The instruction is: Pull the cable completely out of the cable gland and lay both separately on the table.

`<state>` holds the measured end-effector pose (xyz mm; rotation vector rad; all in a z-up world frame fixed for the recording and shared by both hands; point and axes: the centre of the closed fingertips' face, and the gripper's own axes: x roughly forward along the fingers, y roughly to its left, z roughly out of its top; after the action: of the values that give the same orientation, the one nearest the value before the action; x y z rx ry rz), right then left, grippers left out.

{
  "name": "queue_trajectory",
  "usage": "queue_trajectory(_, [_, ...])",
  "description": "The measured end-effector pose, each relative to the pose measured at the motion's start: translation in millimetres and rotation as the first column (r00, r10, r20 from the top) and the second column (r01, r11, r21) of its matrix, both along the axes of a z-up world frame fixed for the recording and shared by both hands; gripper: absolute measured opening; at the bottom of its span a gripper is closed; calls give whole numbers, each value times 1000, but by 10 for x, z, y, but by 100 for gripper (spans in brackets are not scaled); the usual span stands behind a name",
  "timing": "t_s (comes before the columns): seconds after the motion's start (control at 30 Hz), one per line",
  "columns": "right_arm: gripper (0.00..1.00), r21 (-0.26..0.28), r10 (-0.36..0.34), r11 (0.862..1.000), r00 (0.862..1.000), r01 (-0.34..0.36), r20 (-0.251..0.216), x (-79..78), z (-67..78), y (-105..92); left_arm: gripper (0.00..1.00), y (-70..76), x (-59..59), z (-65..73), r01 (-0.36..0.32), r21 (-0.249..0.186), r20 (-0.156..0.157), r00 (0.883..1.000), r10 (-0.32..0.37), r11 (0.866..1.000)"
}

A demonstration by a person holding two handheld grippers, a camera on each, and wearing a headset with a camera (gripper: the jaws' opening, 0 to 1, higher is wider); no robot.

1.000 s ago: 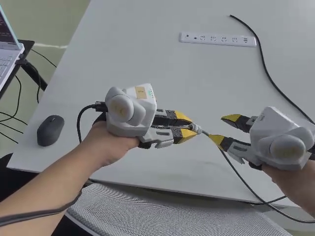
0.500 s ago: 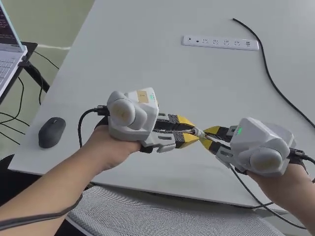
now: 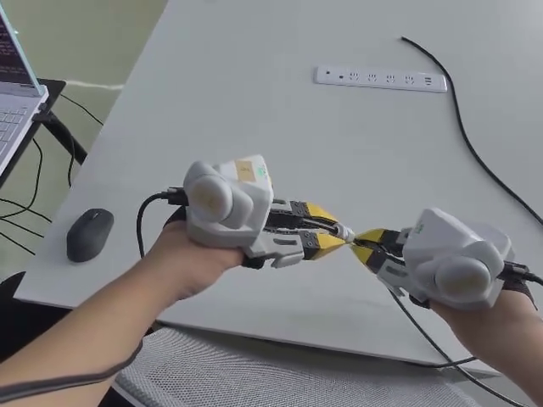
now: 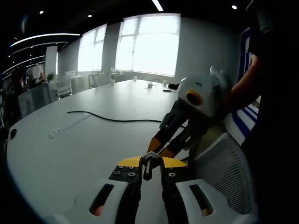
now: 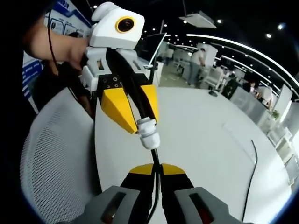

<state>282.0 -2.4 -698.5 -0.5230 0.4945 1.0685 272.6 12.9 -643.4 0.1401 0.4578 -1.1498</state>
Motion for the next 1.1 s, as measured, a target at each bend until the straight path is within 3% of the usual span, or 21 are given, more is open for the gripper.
queue_trajectory(0.4, [0,11,-113,993,989,114,-98,41,-146,-200,15,-14,6,18,-15,-6,3,1000,15,1000])
queue_trajectory(0.83, [0,21,-236,969,951,244,-199,45,-305,-464,15,-41,-4,22,-27,-6,9,1000,27,1000])
queue_trajectory(1.1, [0,11,-270,960,938,279,-218,11,-377,-610,15,-59,-19,27,-36,-7,9,999,36,999])
